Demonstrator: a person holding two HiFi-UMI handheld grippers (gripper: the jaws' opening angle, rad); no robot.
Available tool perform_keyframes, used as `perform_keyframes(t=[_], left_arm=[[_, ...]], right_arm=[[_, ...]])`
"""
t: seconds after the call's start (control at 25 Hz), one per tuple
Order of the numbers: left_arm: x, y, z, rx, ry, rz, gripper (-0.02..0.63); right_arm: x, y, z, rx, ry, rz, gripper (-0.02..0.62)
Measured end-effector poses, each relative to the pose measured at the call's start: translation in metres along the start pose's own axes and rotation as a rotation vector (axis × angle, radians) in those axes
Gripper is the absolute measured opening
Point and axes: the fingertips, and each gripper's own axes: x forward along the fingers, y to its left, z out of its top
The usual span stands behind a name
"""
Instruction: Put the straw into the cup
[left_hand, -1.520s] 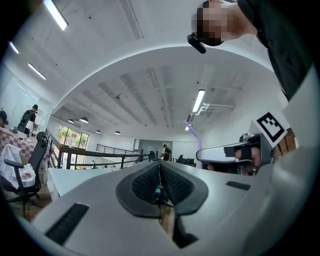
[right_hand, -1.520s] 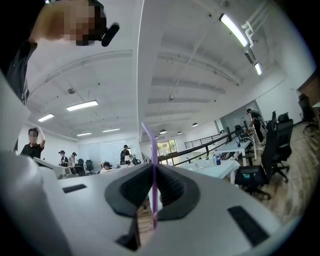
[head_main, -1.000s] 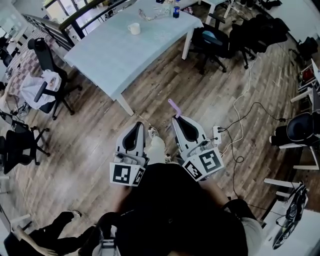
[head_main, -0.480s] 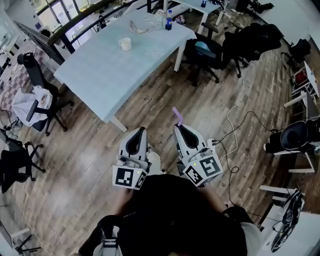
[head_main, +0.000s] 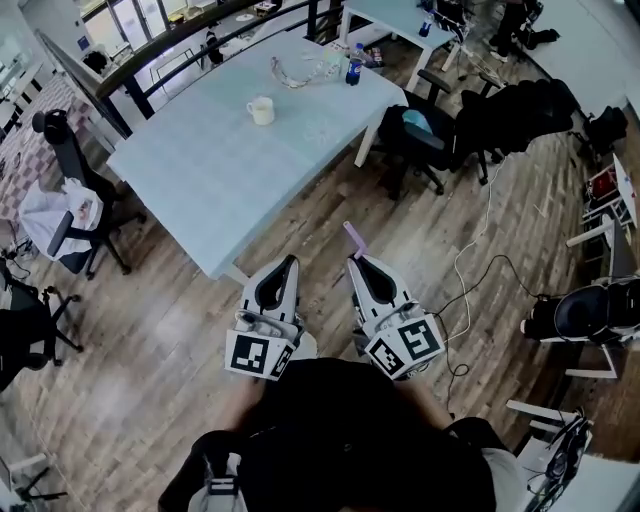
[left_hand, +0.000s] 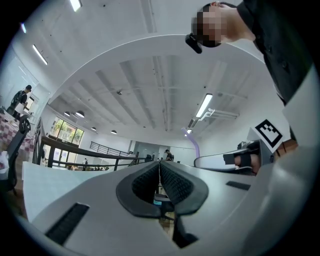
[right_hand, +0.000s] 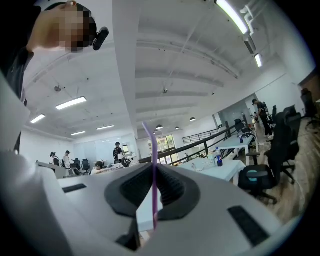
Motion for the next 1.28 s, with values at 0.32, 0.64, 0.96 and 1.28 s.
perform_keyframes(t=[0.32,0.64,0.96,1.28], left_arm=[[0.030,0.054,-0.008,0.004,0.036,0.017,0.017],[0.045,0.082,-0.003,0.031,0.028,0.030,0.017],[0.047,0.099,-0.005,0.022,0.027,0.090,0.017],[0.060,0.115,-0.011,0.016,0.036,0.135,0.017]], right_arm=[[0.067,-0.007,0.002,0.003,0.003,0.026,0.032],[0.107,-0.007,0.001,0.013,0.005,0.063,0.032],[0.124,-0.010,0.003,0.009,0.010,0.084,0.032],[0.142,-0.027,0.007,0.015,0.012,0.094,0.032]])
